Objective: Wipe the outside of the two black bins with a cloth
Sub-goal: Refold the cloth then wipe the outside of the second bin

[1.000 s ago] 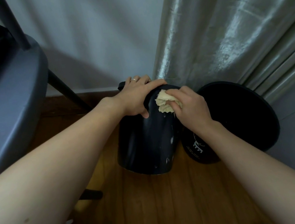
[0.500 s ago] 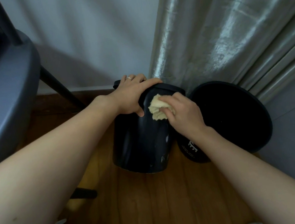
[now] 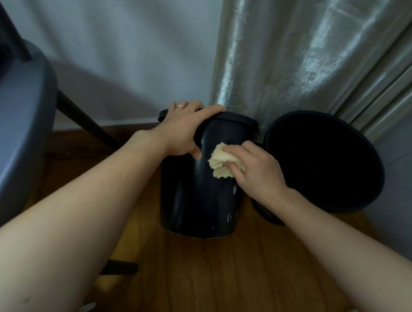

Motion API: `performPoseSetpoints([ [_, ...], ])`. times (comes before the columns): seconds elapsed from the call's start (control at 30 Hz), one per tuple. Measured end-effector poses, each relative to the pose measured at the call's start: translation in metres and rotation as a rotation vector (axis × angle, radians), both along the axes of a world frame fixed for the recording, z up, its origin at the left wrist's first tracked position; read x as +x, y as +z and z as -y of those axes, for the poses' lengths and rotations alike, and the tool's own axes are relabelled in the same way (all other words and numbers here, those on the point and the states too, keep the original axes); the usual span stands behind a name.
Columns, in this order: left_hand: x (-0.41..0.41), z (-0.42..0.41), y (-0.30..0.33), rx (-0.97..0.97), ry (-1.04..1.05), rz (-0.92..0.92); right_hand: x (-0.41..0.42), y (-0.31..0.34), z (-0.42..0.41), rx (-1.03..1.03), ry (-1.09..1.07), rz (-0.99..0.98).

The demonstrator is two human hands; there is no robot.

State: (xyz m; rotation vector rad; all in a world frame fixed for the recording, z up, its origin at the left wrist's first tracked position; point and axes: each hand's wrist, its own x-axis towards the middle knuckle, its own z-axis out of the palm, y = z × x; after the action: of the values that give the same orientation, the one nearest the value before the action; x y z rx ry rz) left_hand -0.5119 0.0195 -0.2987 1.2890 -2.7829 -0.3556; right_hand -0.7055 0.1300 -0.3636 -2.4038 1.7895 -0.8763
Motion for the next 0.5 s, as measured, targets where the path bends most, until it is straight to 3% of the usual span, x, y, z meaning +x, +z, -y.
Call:
performPoseSetpoints([
  [0.13, 0.001, 0.0, 0.001, 0.0, 0.006, -0.002, 0.005, -0.013, -0.016, 0.052, 0.018, 0.036],
  [0.33, 0.001, -0.001, 0.002, 0.006, 0.002, -0.014, 0.008, -0.047, -0.063, 0.105, 0.368, -0.147],
  [0.4, 0.001, -0.001, 0.002, 0.014, 0.009, -0.018, 0.007, -0.044, -0.056, 0.09, 0.352, -0.172],
  [0.5, 0.001, 0.0, 0.001, 0.009, 0.019, -0.023, 0.008, -0.031, -0.042, 0.056, 0.15, -0.059],
])
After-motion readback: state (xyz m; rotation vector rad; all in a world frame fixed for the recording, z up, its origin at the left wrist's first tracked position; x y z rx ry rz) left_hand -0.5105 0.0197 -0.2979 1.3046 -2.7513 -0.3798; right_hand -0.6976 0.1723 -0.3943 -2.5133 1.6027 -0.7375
